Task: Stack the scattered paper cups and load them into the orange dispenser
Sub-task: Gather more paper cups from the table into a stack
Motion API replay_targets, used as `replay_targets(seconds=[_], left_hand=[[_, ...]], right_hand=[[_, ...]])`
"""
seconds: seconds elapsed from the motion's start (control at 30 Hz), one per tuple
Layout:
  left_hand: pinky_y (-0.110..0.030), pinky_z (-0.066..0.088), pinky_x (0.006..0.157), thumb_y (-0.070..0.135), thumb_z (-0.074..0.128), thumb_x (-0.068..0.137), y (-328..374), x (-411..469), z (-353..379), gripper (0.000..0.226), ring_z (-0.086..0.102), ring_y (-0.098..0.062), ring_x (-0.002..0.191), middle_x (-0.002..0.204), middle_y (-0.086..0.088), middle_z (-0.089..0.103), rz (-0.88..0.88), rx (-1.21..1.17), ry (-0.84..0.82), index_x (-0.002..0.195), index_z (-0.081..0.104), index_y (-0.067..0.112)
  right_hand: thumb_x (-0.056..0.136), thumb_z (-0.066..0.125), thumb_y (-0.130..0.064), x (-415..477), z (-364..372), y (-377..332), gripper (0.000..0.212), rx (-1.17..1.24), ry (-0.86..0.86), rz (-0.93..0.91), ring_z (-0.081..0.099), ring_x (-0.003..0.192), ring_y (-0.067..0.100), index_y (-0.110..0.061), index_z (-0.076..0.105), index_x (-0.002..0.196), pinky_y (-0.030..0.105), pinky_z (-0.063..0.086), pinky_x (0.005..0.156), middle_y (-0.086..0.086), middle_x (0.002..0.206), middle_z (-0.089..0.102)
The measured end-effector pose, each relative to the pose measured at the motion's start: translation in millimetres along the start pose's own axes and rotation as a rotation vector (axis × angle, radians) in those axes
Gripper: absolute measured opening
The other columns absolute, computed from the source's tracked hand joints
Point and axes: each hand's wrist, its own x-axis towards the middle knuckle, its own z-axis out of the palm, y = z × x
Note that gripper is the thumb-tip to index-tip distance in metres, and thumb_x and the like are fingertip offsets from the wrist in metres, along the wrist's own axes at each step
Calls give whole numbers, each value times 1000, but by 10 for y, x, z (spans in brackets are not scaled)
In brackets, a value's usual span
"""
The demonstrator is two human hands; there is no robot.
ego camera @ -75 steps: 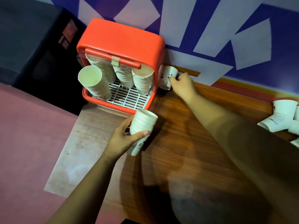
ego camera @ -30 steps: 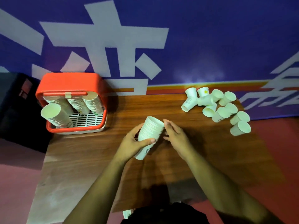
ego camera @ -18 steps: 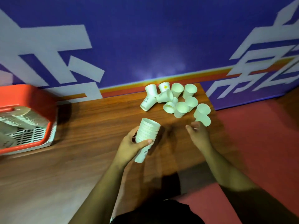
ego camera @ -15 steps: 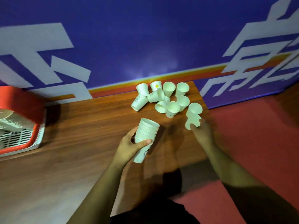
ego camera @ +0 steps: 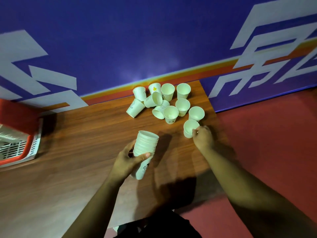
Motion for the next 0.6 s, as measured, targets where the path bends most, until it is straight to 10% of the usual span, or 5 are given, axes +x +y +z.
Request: replay_targets(seconds=[0.27,0.6], left_hand=[[-27,54,84,41,92,66,-25,12,-43,67,69,0,95,108,16,75,0,65,21,127,63,40],[-28,50,94,51,89,65,-71,-47,-619,75,61,1,110,121,17,67,102,318,-40,132,57,44]], right_hand=[[76,81,-37,-470,10,-44,65,283,-94,-13,57,113,26,-4,57,128,33,50,90,8,126,53],[83,67,-52,-943,-312,-987,42,633,-197,-366,53,65,8,-13,60,67,30,43,63,-4,68,55]])
